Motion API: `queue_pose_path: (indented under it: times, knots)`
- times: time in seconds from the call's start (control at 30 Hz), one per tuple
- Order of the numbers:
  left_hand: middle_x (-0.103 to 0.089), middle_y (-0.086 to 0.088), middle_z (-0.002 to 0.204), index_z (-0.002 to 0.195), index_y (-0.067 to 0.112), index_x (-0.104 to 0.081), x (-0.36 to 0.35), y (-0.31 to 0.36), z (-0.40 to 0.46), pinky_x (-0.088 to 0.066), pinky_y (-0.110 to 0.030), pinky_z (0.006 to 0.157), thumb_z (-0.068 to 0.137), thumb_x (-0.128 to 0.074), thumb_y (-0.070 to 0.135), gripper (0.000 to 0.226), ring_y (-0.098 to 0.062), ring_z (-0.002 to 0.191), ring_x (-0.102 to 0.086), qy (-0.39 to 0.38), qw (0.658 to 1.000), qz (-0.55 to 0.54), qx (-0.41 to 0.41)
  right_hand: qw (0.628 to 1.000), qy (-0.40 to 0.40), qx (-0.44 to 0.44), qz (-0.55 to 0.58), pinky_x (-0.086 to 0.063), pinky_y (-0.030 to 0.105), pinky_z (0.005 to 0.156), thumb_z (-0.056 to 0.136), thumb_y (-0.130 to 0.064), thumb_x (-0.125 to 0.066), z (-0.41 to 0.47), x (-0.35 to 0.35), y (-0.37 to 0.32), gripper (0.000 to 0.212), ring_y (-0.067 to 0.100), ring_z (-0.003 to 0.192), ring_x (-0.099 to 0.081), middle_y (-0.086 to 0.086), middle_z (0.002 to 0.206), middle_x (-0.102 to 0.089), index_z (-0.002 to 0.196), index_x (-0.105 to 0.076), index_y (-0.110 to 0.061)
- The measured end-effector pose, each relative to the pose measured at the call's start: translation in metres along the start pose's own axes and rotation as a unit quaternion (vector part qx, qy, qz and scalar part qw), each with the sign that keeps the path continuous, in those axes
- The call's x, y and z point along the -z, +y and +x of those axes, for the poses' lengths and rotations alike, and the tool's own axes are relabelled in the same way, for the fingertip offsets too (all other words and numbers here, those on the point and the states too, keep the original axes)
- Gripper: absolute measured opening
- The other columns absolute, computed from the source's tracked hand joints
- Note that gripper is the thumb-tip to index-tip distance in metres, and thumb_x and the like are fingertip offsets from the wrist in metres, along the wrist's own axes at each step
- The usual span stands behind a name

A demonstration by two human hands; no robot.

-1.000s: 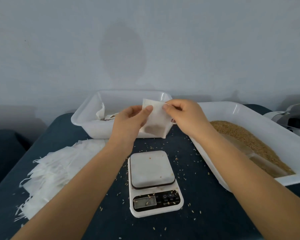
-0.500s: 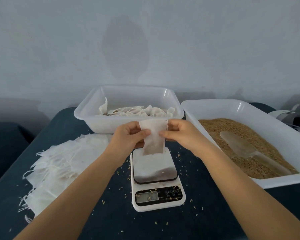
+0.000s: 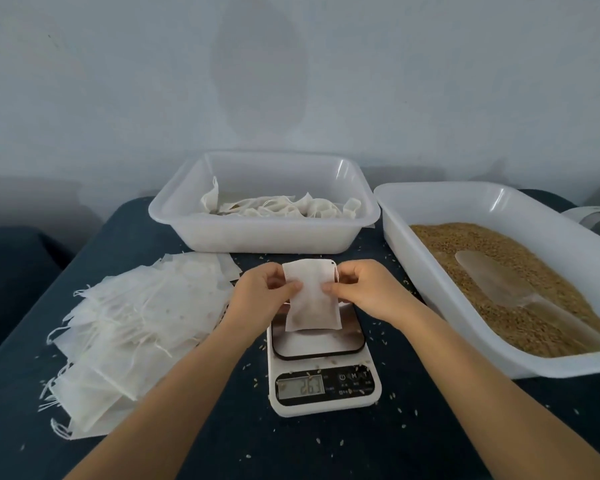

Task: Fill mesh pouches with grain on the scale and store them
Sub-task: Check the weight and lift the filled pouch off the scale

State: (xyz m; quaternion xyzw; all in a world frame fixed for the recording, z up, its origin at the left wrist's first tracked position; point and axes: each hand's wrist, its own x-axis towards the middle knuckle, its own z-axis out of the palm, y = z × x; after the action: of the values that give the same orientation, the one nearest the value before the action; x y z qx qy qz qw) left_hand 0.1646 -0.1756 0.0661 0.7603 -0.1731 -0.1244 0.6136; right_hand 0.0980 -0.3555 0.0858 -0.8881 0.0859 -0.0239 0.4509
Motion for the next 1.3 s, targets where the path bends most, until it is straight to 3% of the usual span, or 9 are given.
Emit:
queue_pose_path:
  times: [0.13, 0.27, 0.37, 0.5, 0.67, 0.87, 1.17, 1.3]
  knots:
    - [-0.071, 0.007, 0.079, 0.092, 0.022, -0.064, -0.001, -0.003, 0.002, -0.053, -0.017, 0.058, 0.082, -0.071, 0.020, 0.013, -0.010, 0.069, -0.067, 0.020, 0.998, 0.055, -0.023, 0.998, 0.020, 0.014, -0.064, -0.050, 0.033, 0.074, 0.085, -0.029, -0.069, 0.001, -0.001, -0.001, 0.018, 0.021, 0.080, -0.064, 0.006, 0.083, -0.070, 0.087, -0.070, -0.011]
    - [-0.066, 0.010, 0.085, 0.103, 0.021, -0.059, 0.000, -0.004, 0.001, -0.047, -0.010, 0.051, 0.081, -0.072, 0.017, 0.026, 0.001, 0.062, -0.063, 0.037, 0.997, 0.057, -0.030, 0.997, 0.043, 0.001, -0.063, -0.042, 0.018, 0.065, 0.083, -0.033, -0.070, -0.001, 0.000, 0.001, 0.007, 0.000, 0.077, -0.059, -0.013, 0.082, -0.065, 0.087, -0.066, -0.029]
    - [-0.058, 0.015, 0.098, 0.109, 0.026, -0.051, 0.003, -0.002, -0.001, -0.045, -0.007, 0.051, 0.081, -0.072, 0.021, 0.035, 0.002, 0.067, -0.062, 0.058, 0.994, 0.080, -0.040, 0.996, 0.068, -0.014, -0.053, -0.036, 0.012, 0.061, 0.082, -0.037, -0.070, -0.003, 0.001, 0.001, 0.020, -0.004, 0.079, -0.056, -0.016, 0.085, -0.061, 0.098, -0.060, -0.033]
    - [-0.056, 0.016, 0.102, 0.106, 0.030, -0.050, 0.010, -0.002, -0.003, -0.038, 0.001, 0.058, 0.081, -0.071, 0.028, 0.032, 0.002, 0.077, -0.058, 0.077, 0.986, 0.134, -0.057, 0.996, 0.080, -0.011, -0.042, -0.036, 0.013, 0.061, 0.082, -0.036, -0.070, -0.006, 0.001, 0.000, 0.019, -0.002, 0.079, -0.056, -0.014, 0.085, -0.061, 0.094, -0.056, -0.033]
    - [-0.058, 0.017, 0.094, 0.105, 0.028, -0.053, 0.013, -0.002, -0.006, -0.038, 0.001, 0.059, 0.082, -0.071, 0.030, 0.029, 0.015, 0.075, -0.053, 0.071, 0.986, 0.135, -0.062, 0.996, 0.077, 0.001, -0.034, -0.036, 0.012, 0.061, 0.082, -0.036, -0.070, -0.012, 0.000, -0.004, 0.015, -0.002, 0.079, -0.057, -0.013, 0.086, -0.062, 0.089, -0.057, -0.035]
    - [-0.060, 0.015, 0.092, 0.104, 0.026, -0.055, 0.011, -0.004, -0.006, -0.037, 0.002, 0.059, 0.082, -0.070, 0.029, 0.027, 0.018, 0.073, -0.052, 0.066, 0.986, 0.137, -0.070, 0.997, 0.073, 0.001, -0.038, -0.038, 0.013, 0.062, 0.083, -0.034, -0.070, -0.012, -0.002, -0.002, 0.013, 0.000, 0.078, -0.058, -0.013, 0.086, -0.062, 0.089, -0.058, -0.034]
    - [-0.060, 0.014, 0.092, 0.104, 0.025, -0.055, 0.011, -0.005, -0.001, -0.040, 0.000, 0.060, 0.084, -0.069, 0.030, 0.025, 0.012, 0.073, -0.055, 0.071, 0.986, 0.142, -0.061, 0.996, 0.079, -0.004, -0.050, -0.040, 0.015, 0.064, 0.084, -0.033, -0.068, -0.006, 0.001, -0.001, 0.011, 0.001, 0.079, -0.058, -0.011, 0.088, -0.063, 0.090, -0.060, -0.031]
    - [-0.061, 0.016, 0.094, 0.106, 0.026, -0.057, 0.013, -0.007, 0.004, -0.039, -0.003, 0.065, 0.085, -0.066, 0.034, 0.025, 0.003, 0.084, -0.056, 0.077, 0.982, 0.165, -0.055, 0.995, 0.076, -0.011, -0.061, -0.038, 0.013, 0.063, 0.086, -0.035, -0.066, 0.002, 0.004, -0.001, 0.013, -0.001, 0.080, -0.056, -0.014, 0.090, -0.060, 0.097, -0.061, -0.030]
